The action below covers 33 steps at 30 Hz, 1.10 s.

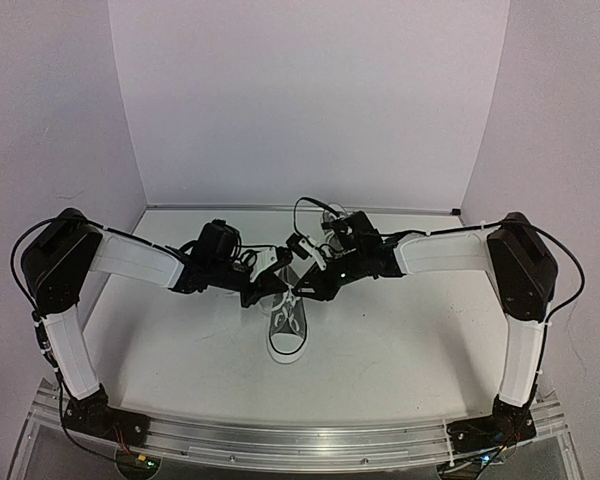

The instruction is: Tie the shoes

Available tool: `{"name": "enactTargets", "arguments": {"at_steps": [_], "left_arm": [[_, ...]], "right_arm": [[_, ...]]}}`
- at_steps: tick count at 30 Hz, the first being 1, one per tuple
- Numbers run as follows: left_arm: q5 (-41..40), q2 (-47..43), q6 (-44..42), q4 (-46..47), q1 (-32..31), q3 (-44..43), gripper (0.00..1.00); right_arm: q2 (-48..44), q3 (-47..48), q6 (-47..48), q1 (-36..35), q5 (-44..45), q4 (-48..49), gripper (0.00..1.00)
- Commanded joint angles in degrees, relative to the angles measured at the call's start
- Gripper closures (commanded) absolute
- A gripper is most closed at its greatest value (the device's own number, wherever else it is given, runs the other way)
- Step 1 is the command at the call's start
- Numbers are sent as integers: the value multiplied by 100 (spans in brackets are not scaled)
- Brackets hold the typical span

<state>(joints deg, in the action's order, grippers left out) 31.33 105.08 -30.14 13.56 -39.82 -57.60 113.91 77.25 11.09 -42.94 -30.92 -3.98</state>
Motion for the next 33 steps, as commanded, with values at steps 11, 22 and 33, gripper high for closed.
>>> {"name": "enactTargets", "arguments": {"at_steps": [11,22,33], "left_arm": [[400,30,-146,190,89,-154,100],[535,47,-137,234,97,-165,100],[681,0,-245,195,140,-110,100]], "right_arm": [[128,56,692,-22,-289,272,72],[229,127,797,-22,-381,345,73],[-114,-275,1316,-22,-353,899,66]]}}
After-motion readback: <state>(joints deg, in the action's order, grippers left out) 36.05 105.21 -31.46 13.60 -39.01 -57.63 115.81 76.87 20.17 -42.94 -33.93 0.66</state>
